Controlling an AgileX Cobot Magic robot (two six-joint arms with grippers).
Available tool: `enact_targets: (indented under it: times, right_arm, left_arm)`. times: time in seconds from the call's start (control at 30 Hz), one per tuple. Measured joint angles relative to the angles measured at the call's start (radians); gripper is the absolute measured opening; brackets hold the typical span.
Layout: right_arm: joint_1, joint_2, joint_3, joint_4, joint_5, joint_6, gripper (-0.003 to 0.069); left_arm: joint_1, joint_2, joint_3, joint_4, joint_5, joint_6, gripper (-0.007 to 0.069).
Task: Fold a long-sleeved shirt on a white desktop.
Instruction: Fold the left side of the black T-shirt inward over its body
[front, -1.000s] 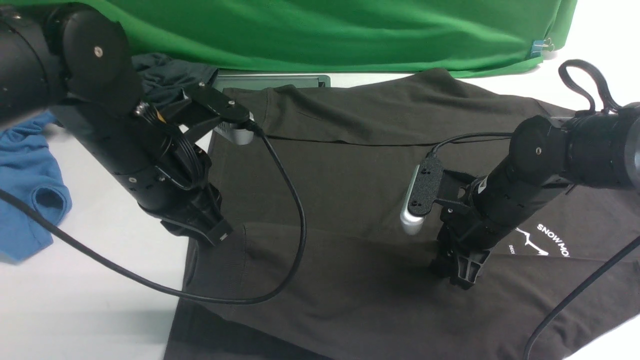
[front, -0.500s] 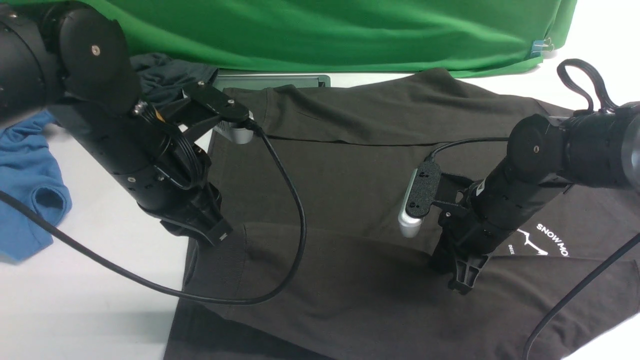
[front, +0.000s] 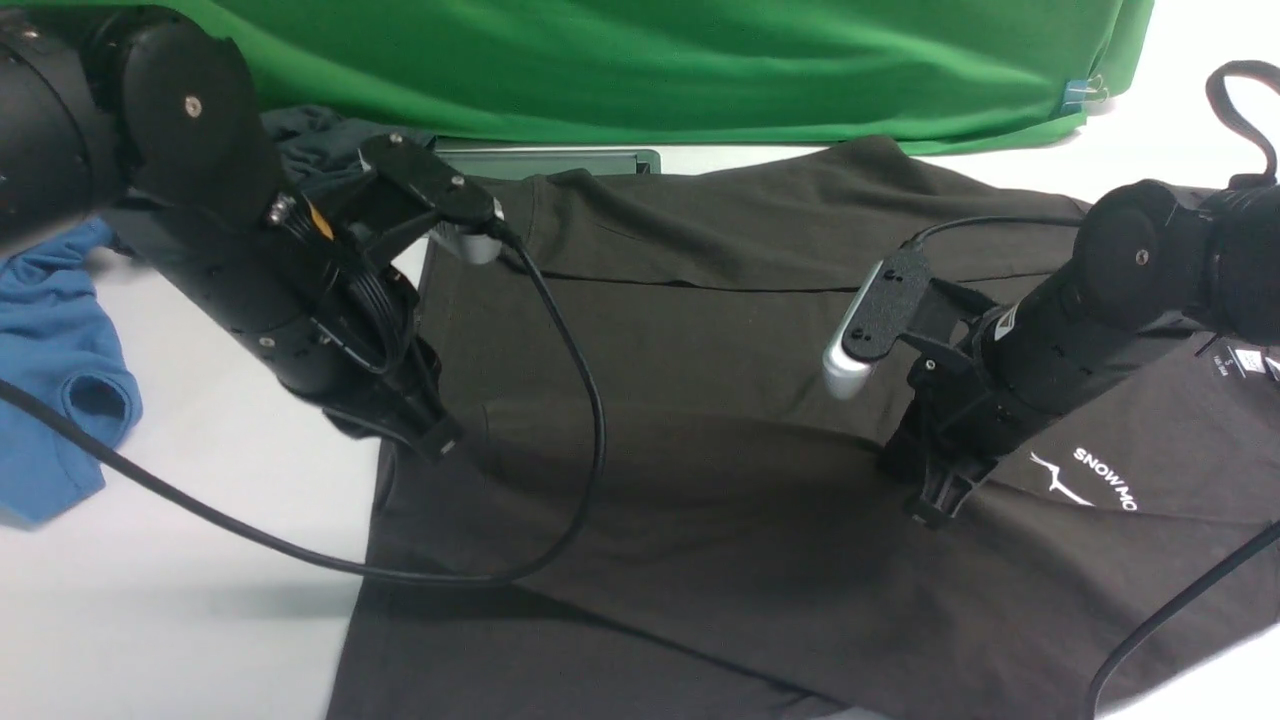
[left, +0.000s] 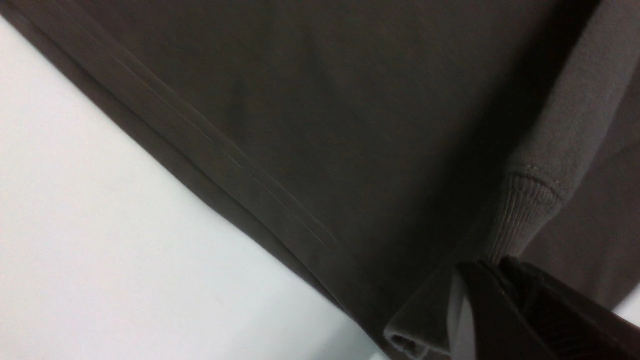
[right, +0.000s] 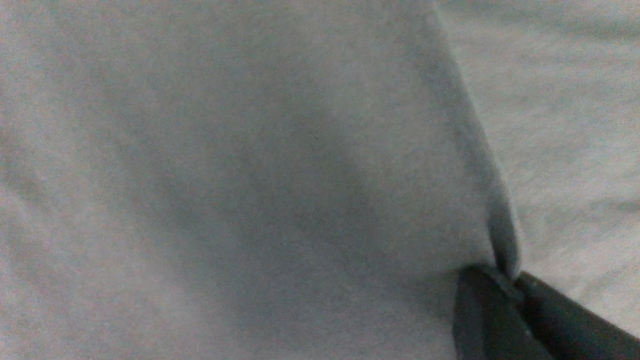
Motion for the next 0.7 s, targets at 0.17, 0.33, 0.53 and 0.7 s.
enact_targets:
  times: [0.17,0.33,0.53,0.7]
  right_arm:
    - [-0.002,0.000,0.000,-0.002,-0.055,0.011,0.0022]
    - [-0.002,0.000,0.000,-0.002,-0.124,0.021,0.0022]
    - [-0.002,0.001,0.000,0.001,-0.186,0.031,0.0022]
    - [-0.002,0.037,0.000,-0.008,-0.228,0.033,0.0024]
  left_arm:
    - [0.008,0.002,0.000,0.007,-0.097,0.000,0.0031]
    - [0.059,0.052,0.000,0.007,-0.164,0.000,0.0031]
    - [0.106,0.140,-0.001,0.007,-0.241,0.000,0.0031]
    - [0.112,0.203,-0.004,0.012,-0.336,0.000,0.0031]
